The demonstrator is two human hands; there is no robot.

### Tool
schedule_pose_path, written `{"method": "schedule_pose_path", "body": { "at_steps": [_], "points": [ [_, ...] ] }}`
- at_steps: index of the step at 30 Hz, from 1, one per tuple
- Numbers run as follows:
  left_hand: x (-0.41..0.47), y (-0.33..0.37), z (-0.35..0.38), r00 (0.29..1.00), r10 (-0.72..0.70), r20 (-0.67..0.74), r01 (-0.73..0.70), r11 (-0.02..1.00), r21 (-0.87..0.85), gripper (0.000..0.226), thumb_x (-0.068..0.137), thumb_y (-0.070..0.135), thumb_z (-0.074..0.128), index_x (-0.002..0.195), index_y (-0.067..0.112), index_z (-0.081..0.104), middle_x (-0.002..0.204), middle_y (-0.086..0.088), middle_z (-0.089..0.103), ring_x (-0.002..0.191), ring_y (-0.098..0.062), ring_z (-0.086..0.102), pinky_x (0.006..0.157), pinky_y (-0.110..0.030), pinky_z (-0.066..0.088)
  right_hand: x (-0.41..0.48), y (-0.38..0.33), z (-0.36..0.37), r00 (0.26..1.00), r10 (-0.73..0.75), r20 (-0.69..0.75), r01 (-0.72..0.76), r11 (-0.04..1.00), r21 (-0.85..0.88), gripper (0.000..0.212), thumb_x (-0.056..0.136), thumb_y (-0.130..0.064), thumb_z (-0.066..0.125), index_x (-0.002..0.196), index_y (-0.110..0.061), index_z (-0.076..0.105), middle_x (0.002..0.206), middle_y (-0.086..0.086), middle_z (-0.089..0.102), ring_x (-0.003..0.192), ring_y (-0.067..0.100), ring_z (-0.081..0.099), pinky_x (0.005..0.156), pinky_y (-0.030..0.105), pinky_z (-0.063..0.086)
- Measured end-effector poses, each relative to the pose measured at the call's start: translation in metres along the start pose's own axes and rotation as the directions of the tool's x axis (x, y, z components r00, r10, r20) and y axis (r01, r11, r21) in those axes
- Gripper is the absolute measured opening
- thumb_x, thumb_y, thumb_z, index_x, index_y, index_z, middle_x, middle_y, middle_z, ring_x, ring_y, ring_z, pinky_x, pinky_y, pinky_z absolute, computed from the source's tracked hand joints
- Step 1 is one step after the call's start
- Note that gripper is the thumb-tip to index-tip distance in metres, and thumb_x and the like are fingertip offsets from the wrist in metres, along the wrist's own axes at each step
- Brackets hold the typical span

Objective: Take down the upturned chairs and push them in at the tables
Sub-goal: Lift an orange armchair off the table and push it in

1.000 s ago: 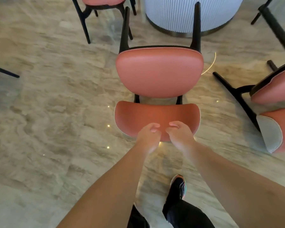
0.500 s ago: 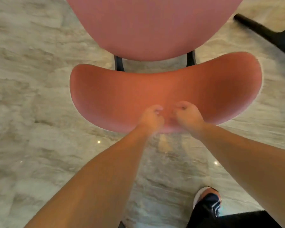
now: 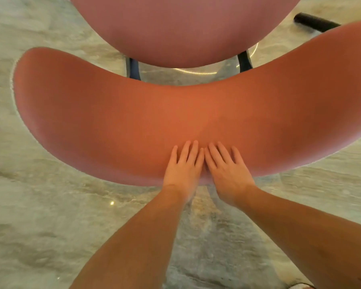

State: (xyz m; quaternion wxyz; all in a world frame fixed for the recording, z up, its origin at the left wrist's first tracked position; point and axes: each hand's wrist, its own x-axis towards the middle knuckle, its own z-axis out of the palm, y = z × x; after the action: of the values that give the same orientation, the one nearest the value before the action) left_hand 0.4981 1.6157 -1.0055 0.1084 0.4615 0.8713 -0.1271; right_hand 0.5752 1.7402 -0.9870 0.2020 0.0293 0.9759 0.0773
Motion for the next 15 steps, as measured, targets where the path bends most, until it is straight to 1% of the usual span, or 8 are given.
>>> {"method": "schedule_pose_path", "body": {
  "at_steps": [3, 7, 10, 11, 12, 13, 14, 15],
  "points": [
    [-0.001, -0.002, 0.013, 0.999, -0.012, -0.044, 0.013, 1.000, 0.019, 0.087, 0.095, 0.032, 0.048, 0.151, 0.011, -0.016, 0.160, -0.013, -0.017, 0.146, -0.032, -0.013, 0.115, -0.056, -0.003, 0.001, 0.004, 0.012, 0.999, -0.015, -0.043, 0.014, 0.999, -0.034, 0.082, 0.097, -0.027, 0.042, 0.152, -0.006, -0.015, 0.162, 0.015, -0.014, 0.148, 0.034, -0.010, 0.118, 0.057, 0.002],
    [-0.002, 0.004, 0.022, 0.996, -0.027, -0.088, 0.032, 0.998, 0.051, 0.089, 0.095, 0.030, 0.046, 0.147, 0.007, -0.023, 0.159, -0.015, -0.020, 0.145, -0.034, -0.017, 0.113, -0.058, -0.010, 0.001, 0.008, 0.019, 0.999, -0.033, -0.036, 0.029, 0.994, -0.106, 0.085, 0.097, -0.030, 0.041, 0.150, -0.006, -0.021, 0.160, 0.016, -0.021, 0.147, 0.036, -0.015, 0.116, 0.061, -0.002],
    [-0.006, 0.009, 0.027, 0.994, -0.042, -0.102, 0.037, 0.998, -0.049, 0.093, 0.091, 0.033, 0.048, 0.148, 0.009, -0.021, 0.159, -0.012, -0.018, 0.145, -0.032, -0.020, 0.113, -0.055, -0.015, 0.002, 0.000, 0.022, 0.999, -0.015, -0.050, 0.014, 1.000, -0.013, 0.087, 0.094, -0.031, 0.043, 0.152, -0.006, -0.016, 0.161, 0.016, -0.019, 0.147, 0.037, -0.016, 0.116, 0.061, -0.006],
    [-0.010, 0.014, 0.028, 0.991, -0.047, -0.122, 0.032, 0.992, -0.118, 0.091, 0.089, 0.034, 0.049, 0.151, 0.010, -0.014, 0.161, -0.011, -0.013, 0.146, -0.029, -0.018, 0.115, -0.053, -0.012, 0.001, -0.002, 0.022, 0.998, -0.016, -0.068, 0.019, 0.999, 0.043, 0.087, 0.092, -0.032, 0.047, 0.154, -0.007, -0.009, 0.162, 0.016, -0.013, 0.148, 0.036, -0.013, 0.117, 0.059, -0.005],
    [-0.014, 0.019, 0.029, 0.983, -0.060, -0.173, 0.022, 0.977, -0.212, 0.087, 0.087, 0.033, 0.051, 0.154, 0.011, 0.001, 0.162, -0.010, -0.001, 0.147, -0.028, -0.009, 0.117, -0.051, -0.005, 0.001, -0.005, 0.022, 0.994, -0.014, -0.112, 0.027, 0.993, 0.114, 0.086, 0.089, -0.032, 0.052, 0.155, -0.008, 0.003, 0.163, 0.015, -0.002, 0.148, 0.036, -0.004, 0.118, 0.057, 0.000],
    [-0.019, 0.026, 0.029, 0.967, -0.086, -0.240, 0.005, 0.948, -0.318, 0.077, 0.084, 0.030, 0.057, 0.151, 0.013, 0.023, 0.159, -0.008, 0.018, 0.147, -0.027, 0.008, 0.117, -0.049, 0.009, 0.000, -0.008, 0.021, 0.983, 0.009, -0.182, 0.031, 0.976, 0.215, 0.080, 0.086, -0.030, 0.057, 0.154, -0.011, 0.020, 0.161, 0.015, 0.016, 0.147, 0.036, 0.010, 0.118, 0.054, 0.009],
    [-0.024, 0.031, 0.029, 0.941, -0.135, -0.311, -0.014, 0.901, -0.433, 0.063, 0.081, 0.026, 0.062, 0.140, 0.015, 0.044, 0.149, -0.006, 0.038, 0.140, -0.026, 0.028, 0.113, -0.044, 0.024, 0.000, -0.012, 0.020, 0.964, 0.068, -0.257, 0.022, 0.943, 0.331, 0.068, 0.083, -0.027, 0.059, 0.146, -0.014, 0.039, 0.152, 0.014, 0.034, 0.140, 0.035, 0.027, 0.115, 0.051, 0.021],
    [-0.027, 0.038, 0.030, 0.914, -0.218, -0.343, -0.012, 0.830, -0.558, 0.047, 0.079, 0.022, 0.064, 0.125, 0.018, 0.056, 0.133, -0.002, 0.051, 0.126, -0.022, 0.042, 0.103, -0.038, 0.036, 0.000, -0.016, 0.019, 0.943, 0.145, -0.300, 0.006, 0.894, 0.449, 0.054, 0.082, -0.025, 0.059, 0.135, -0.018, 0.052, 0.140, 0.010, 0.047, 0.128, 0.033, 0.041, 0.107, 0.047, 0.032]
  ]
}}
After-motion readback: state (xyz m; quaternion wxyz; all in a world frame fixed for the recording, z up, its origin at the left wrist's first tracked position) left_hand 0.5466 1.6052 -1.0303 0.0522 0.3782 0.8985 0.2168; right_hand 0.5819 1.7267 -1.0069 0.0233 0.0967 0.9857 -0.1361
